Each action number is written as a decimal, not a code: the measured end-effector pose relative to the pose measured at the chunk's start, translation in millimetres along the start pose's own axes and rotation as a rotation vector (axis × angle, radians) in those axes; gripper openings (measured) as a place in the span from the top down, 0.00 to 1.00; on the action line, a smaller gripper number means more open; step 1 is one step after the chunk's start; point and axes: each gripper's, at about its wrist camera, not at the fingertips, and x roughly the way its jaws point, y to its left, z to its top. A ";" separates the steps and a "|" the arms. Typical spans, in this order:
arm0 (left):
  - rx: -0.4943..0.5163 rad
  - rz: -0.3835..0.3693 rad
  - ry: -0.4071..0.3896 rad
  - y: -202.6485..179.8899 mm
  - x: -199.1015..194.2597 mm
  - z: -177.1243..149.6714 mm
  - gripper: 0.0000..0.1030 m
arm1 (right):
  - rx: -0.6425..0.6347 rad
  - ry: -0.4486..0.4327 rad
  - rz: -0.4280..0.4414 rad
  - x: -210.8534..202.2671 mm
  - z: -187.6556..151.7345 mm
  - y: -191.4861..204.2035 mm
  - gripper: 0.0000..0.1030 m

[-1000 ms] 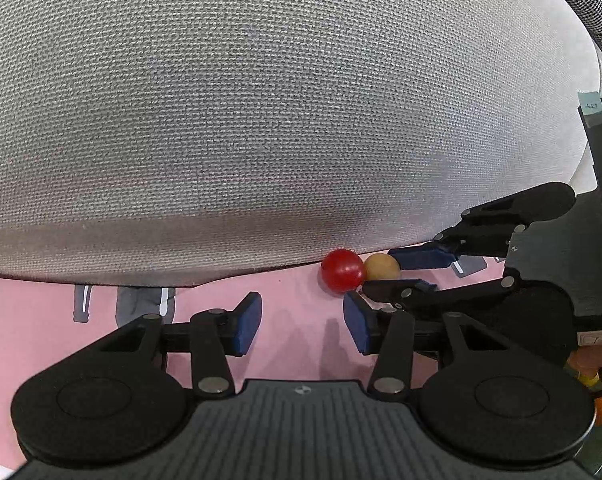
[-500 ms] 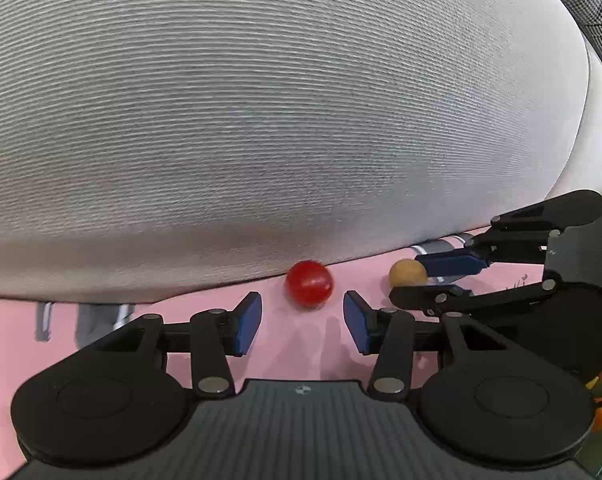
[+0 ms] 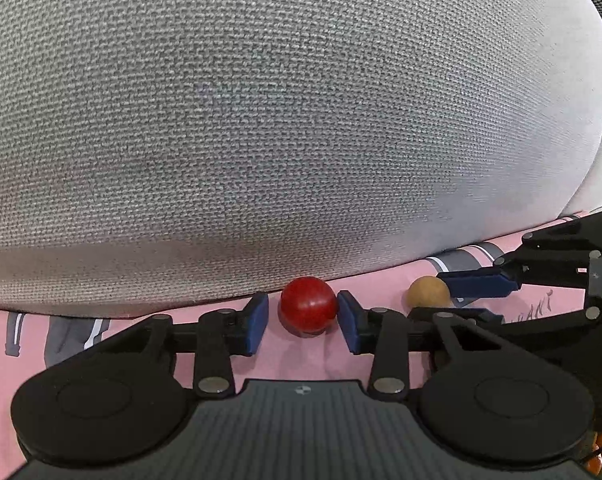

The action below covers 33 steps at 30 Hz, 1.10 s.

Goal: Organize fruits
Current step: 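Lower the left tool around the cherry tomato while the right tool closes on the brown fruit, then lift the cherry tomato with the left tool while the right tool lifts the brown fruit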

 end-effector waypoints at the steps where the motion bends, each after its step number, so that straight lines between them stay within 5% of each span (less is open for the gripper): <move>1: -0.001 0.001 -0.001 -0.5 2.9 -0.6 0.59 | 0.001 -0.001 0.001 1.6 -0.2 -0.2 0.78; 13: 0.002 0.005 0.000 -19.9 11.6 8.8 0.68 | 0.013 -0.011 0.005 2.6 -0.5 -2.3 0.78; 33: 0.063 0.056 0.016 -55.7 -84.9 -21.1 0.68 | -0.006 -0.023 0.079 -58.9 -38.8 67.4 0.78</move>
